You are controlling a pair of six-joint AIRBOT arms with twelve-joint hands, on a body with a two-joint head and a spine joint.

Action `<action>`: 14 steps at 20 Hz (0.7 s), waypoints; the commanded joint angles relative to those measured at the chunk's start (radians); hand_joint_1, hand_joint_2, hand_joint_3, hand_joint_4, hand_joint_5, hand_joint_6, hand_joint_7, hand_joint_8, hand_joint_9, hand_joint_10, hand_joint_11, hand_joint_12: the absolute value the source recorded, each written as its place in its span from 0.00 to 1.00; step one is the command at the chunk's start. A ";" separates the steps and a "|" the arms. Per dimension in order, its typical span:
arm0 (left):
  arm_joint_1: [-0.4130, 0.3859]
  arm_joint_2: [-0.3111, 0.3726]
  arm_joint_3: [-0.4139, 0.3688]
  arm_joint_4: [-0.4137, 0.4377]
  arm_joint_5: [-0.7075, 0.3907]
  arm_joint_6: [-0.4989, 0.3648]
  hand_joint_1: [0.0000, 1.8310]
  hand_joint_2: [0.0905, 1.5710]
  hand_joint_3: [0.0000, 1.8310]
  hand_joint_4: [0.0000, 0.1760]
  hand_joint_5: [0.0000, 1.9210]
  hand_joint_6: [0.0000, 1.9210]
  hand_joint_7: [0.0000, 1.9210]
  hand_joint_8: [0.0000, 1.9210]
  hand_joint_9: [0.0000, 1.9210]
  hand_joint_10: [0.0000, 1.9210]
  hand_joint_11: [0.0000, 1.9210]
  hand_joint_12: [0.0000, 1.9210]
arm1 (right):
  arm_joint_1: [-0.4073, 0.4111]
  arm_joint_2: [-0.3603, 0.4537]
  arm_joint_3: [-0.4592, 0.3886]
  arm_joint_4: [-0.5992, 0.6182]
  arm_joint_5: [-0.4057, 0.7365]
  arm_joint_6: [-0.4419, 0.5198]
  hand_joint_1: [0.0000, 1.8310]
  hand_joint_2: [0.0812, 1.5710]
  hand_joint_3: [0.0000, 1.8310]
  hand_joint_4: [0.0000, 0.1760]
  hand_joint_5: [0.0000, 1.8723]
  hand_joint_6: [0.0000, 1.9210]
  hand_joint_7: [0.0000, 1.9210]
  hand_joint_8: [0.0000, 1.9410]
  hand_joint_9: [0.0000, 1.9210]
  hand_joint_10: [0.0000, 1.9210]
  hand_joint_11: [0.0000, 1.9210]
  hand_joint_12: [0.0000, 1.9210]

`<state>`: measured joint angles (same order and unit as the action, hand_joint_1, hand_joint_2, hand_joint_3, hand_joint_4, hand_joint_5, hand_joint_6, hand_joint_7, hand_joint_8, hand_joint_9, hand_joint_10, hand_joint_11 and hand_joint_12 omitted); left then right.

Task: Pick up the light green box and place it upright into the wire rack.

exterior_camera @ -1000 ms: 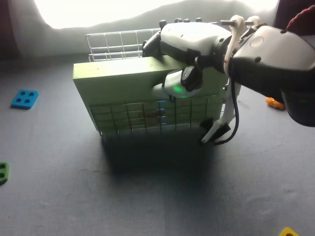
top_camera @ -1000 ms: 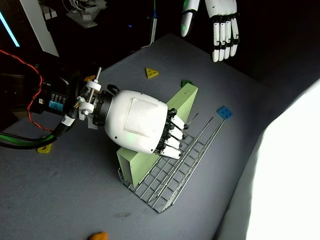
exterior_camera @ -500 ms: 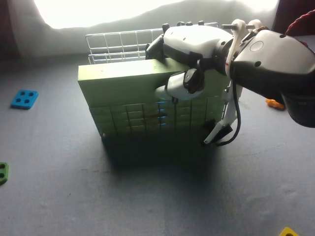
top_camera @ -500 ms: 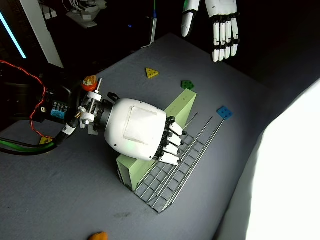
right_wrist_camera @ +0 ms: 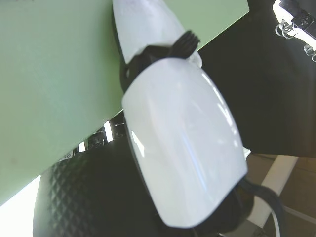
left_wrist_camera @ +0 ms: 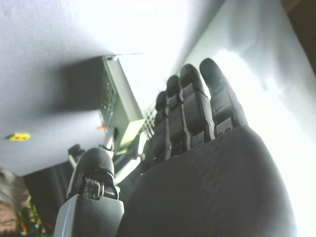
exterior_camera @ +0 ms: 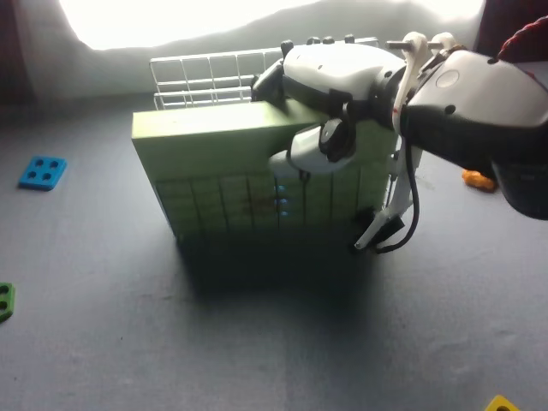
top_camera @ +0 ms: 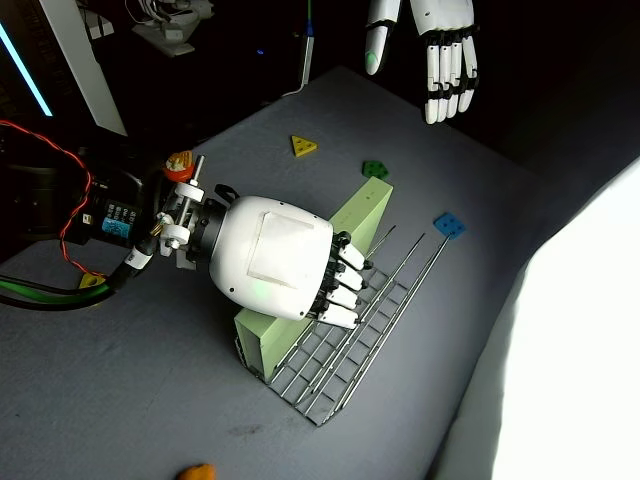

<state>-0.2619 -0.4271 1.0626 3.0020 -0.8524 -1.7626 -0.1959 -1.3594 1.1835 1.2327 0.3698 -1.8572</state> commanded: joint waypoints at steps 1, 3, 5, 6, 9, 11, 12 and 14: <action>-0.013 0.000 0.001 0.010 0.085 -0.002 0.05 0.80 0.00 0.00 0.08 0.00 0.12 0.00 0.09 0.00 0.00 0.13 | 0.017 0.006 0.000 -0.035 0.045 0.005 0.57 0.67 0.00 0.00 0.30 0.23 0.32 0.20 0.20 0.57 0.07 0.94; -0.013 0.000 0.001 0.010 0.085 -0.002 0.05 0.80 0.00 0.00 0.09 0.00 0.13 0.00 0.10 0.00 0.00 0.16 | 0.020 0.008 -0.003 -0.035 0.042 0.004 0.55 0.66 0.00 0.00 0.28 0.19 0.31 0.13 0.17 0.56 0.05 0.96; -0.013 0.000 0.001 0.010 0.085 -0.001 0.05 0.80 0.00 0.00 0.09 0.00 0.14 0.00 0.11 0.01 0.00 0.15 | 0.020 0.009 -0.004 -0.035 0.040 0.002 0.54 0.70 0.00 0.00 0.25 0.20 0.31 0.08 0.13 0.60 0.02 0.98; -0.013 0.000 0.001 0.010 0.085 -0.001 0.04 0.80 0.00 0.00 0.09 0.00 0.14 0.00 0.10 0.00 0.00 0.13 | 0.020 0.009 -0.005 -0.035 0.039 0.000 0.53 0.68 0.00 0.00 0.27 0.21 0.32 0.08 0.15 0.60 0.05 0.97; -0.013 0.000 0.001 0.010 0.085 -0.001 0.04 0.80 0.00 0.00 0.09 0.00 0.13 0.00 0.10 0.00 0.00 0.18 | 0.030 0.019 -0.017 -0.034 0.038 -0.005 0.56 0.66 0.00 0.00 0.28 0.19 0.33 0.05 0.16 0.58 0.04 0.98; -0.011 0.000 0.002 0.010 0.085 -0.001 0.04 0.80 0.00 0.00 0.09 0.00 0.13 0.00 0.10 0.00 0.00 0.18 | 0.041 0.031 -0.032 -0.034 0.038 -0.012 0.56 0.66 0.00 0.00 0.28 0.19 0.33 0.05 0.16 0.58 0.04 0.98; -0.010 0.000 0.003 0.010 0.085 -0.001 0.04 0.80 0.00 0.00 0.09 0.00 0.13 0.00 0.10 0.00 0.00 0.18 | 0.047 0.040 -0.042 -0.034 0.038 -0.016 0.56 0.66 0.00 0.00 0.28 0.19 0.33 0.05 0.16 0.58 0.04 0.98; -0.010 0.000 0.004 0.010 0.085 -0.001 0.04 0.80 0.00 0.00 0.09 0.00 0.13 0.00 0.10 0.00 0.00 0.18 | 0.057 0.056 -0.059 -0.034 0.037 -0.024 0.56 0.66 0.00 0.00 0.28 0.19 0.33 0.05 0.16 0.58 0.04 0.98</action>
<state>-0.2619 -0.4271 1.0626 3.0024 -0.8524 -1.7630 -0.1516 -1.3052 1.1233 1.2266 0.3653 -1.8832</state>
